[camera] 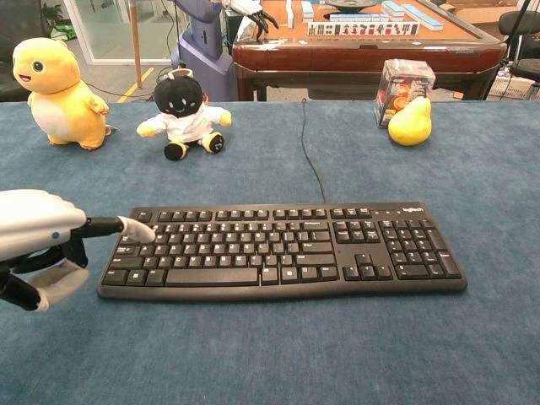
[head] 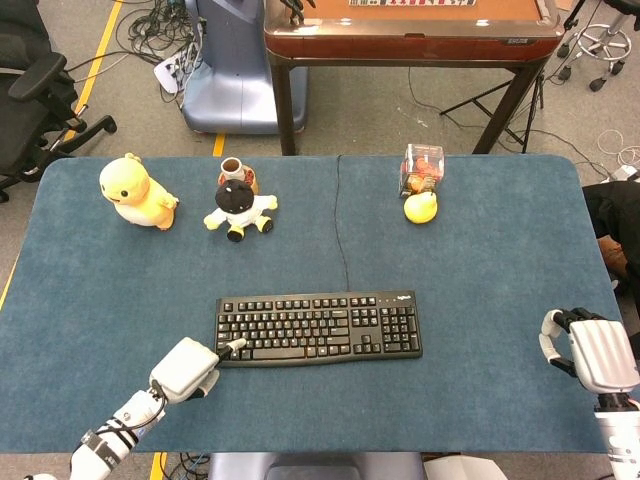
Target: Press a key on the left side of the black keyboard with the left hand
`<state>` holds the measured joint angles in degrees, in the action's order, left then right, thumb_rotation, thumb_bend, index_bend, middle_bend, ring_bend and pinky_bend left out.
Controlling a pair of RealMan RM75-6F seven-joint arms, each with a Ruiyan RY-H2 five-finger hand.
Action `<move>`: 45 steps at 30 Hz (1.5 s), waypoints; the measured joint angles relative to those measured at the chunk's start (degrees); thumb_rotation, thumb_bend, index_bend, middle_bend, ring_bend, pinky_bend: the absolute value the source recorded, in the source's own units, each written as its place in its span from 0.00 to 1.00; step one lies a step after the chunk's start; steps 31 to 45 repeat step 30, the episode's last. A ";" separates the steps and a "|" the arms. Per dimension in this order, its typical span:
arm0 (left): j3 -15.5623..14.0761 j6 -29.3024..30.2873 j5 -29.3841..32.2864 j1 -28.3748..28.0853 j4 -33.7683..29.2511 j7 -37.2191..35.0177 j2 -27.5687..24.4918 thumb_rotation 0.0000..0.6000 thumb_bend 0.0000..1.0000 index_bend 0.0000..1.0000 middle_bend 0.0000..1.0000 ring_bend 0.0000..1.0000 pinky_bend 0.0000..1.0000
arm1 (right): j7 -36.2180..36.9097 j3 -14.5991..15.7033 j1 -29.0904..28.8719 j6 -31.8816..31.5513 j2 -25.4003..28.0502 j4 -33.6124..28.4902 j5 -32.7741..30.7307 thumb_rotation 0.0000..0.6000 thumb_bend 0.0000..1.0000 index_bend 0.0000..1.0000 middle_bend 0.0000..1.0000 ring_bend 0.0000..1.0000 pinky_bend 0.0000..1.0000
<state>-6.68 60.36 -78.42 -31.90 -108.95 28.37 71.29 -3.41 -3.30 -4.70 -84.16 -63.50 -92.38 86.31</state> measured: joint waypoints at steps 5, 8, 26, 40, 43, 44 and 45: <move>-1.64 8.33 -5.38 5.21 2.82 -0.91 -0.05 1.00 0.52 0.17 0.47 0.52 0.83 | -0.23 0.06 -0.05 0.22 -0.10 0.01 -0.12 1.00 0.52 0.67 0.59 0.49 0.65; -2.72 12.23 -7.17 8.64 4.30 -1.49 -0.67 1.00 0.50 0.22 0.36 0.45 0.79 | -0.47 0.05 -0.06 0.25 -0.25 0.04 -0.20 1.00 0.52 0.67 0.59 0.49 0.65; -2.02 28.35 -13.68 20.93 15.75 -11.24 -0.80 1.00 0.50 0.46 0.48 0.47 0.76 | -0.20 -0.21 -0.30 0.61 0.02 -0.05 -0.65 1.00 0.52 0.67 0.59 0.49 0.65; -1.42 26.94 -13.32 21.29 16.06 -11.34 -1.11 1.00 0.50 0.46 0.48 0.47 0.76 | 0.53 -0.48 -0.40 0.87 0.33 0.11 -1.14 1.00 0.52 0.67 0.59 0.49 0.65; -1.42 26.94 -13.32 21.29 16.06 -11.34 -1.11 1.00 0.50 0.46 0.48 0.47 0.76 | 0.53 -0.48 -0.40 0.87 0.33 0.11 -1.14 1.00 0.52 0.67 0.59 0.49 0.65; -1.42 26.94 -13.32 21.29 16.06 -11.34 -1.11 1.00 0.50 0.46 0.48 0.47 0.76 | 0.53 -0.48 -0.40 0.87 0.33 0.11 -1.14 1.00 0.52 0.67 0.59 0.49 0.65; -1.42 26.94 -13.32 21.29 16.06 -11.34 -1.11 1.00 0.50 0.46 0.48 0.47 0.76 | 0.53 -0.48 -0.40 0.87 0.33 0.11 -1.14 1.00 0.52 0.67 0.59 0.49 0.65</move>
